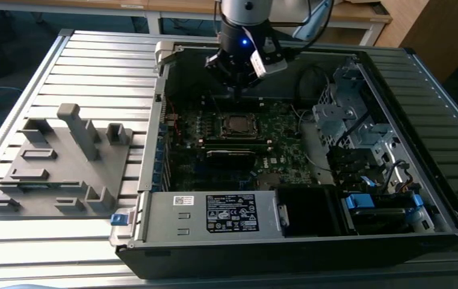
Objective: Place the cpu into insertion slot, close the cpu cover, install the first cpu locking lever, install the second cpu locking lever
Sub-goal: 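Install the first cpu locking lever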
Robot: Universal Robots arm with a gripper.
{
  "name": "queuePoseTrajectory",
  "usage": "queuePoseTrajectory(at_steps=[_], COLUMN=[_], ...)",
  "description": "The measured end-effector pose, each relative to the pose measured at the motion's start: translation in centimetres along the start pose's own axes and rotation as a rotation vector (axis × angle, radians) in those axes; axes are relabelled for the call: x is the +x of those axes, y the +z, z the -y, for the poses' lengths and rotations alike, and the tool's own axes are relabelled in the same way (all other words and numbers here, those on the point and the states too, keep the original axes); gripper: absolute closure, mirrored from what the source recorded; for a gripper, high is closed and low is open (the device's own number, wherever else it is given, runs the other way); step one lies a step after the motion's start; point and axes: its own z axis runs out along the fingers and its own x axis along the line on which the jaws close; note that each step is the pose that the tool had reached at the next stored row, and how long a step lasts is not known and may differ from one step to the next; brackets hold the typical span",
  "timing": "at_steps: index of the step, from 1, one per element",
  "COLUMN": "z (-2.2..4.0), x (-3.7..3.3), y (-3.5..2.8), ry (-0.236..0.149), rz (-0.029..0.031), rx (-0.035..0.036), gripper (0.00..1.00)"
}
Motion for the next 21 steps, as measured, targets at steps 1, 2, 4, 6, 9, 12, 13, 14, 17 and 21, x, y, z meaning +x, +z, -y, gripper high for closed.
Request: queuePoseTrajectory(at_steps=[1, 2, 4, 6, 9, 12, 13, 14, 17, 21], z=[0.01, 0.01, 0.02, 0.03, 0.04, 0.05, 0.05, 0.06, 0.07, 0.09], x=[0.07, 0.14, 0.28, 0.40, 0.59, 0.78, 0.82, 0.88, 1.05, 1.35], y=[0.00, 0.00, -0.01, -0.01, -0.01, -0.01, -0.01, -0.01, -0.01, -0.01], ry=[0.000, 0.000, 0.000, 0.000, 0.000, 0.000, 0.000, 0.000, 0.000, 0.000], rz=[0.0002, 0.0004, 0.0007, 0.0010, 0.0014, 0.0017, 0.0018, 0.0018, 0.0020, 0.0024], rx=[0.0000, 0.0000, 0.0000, 0.0000, -0.0001, -0.0001, -0.0001, -0.0001, -0.0001, -0.0002], gripper=[0.89, 0.89, 0.89, 0.89, 0.89, 0.89, 0.89, 0.89, 0.89, 0.89])
